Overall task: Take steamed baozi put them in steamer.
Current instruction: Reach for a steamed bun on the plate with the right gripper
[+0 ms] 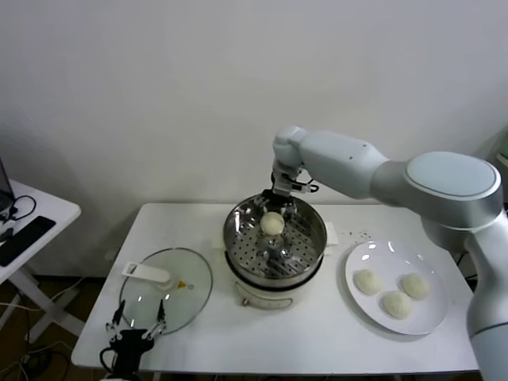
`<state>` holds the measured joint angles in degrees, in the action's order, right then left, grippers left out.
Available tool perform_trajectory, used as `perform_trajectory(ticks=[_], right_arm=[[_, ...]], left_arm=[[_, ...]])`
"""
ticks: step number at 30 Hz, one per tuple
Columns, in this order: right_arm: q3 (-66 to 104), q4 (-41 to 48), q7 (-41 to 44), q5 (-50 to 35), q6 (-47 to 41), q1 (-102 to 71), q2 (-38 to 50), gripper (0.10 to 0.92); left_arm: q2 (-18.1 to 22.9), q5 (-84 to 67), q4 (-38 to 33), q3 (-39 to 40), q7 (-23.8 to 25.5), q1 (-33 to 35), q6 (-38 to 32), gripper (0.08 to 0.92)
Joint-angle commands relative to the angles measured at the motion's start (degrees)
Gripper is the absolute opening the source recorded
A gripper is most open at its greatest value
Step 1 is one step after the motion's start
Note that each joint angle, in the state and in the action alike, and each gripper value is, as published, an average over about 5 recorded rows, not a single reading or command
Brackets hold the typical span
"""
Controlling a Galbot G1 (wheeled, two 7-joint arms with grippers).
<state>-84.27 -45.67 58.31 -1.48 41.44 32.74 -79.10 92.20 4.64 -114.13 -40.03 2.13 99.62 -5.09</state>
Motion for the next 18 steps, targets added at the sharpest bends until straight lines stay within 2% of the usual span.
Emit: perform_trajectory(ticks=[1, 5, 8, 14, 18], right_arm=[[-4.14, -5.54, 2.02, -8.88, -3.57, 7.19, 4.93, 0.822], [-13.5, -11.82, 5.35, -24.06, -15.21, 15.09, 11.14, 0.823], [-18.29, -15.14, 6.86, -31.25, -25.28, 19.42, 16.45, 0.823], [-25.47, -19.78, 4.79, -32.53, -35.88, 24.72, 25.46, 0.823], [-31.13, -28.06, 1.75, -33.61, -44.28, 26.64, 31.65, 0.823]], left_arm=[[0.02, 0.18, -0.45, 0.08, 0.03, 0.29, 0.07, 0.823], [-0.18, 0.2, -0.69, 0.1, 0.03, 0.57, 0.16, 0.823], [-0.28, 0.23, -0.75, 0.16, 0.04, 0.65, 0.24, 0.823], [-0.21, 0.26, -0.73, 0.27, 0.05, 0.11, 0.45, 0.823], [-0.45, 0.21, -0.59, 0.23, 0.02, 0.04, 0.37, 0.823]])
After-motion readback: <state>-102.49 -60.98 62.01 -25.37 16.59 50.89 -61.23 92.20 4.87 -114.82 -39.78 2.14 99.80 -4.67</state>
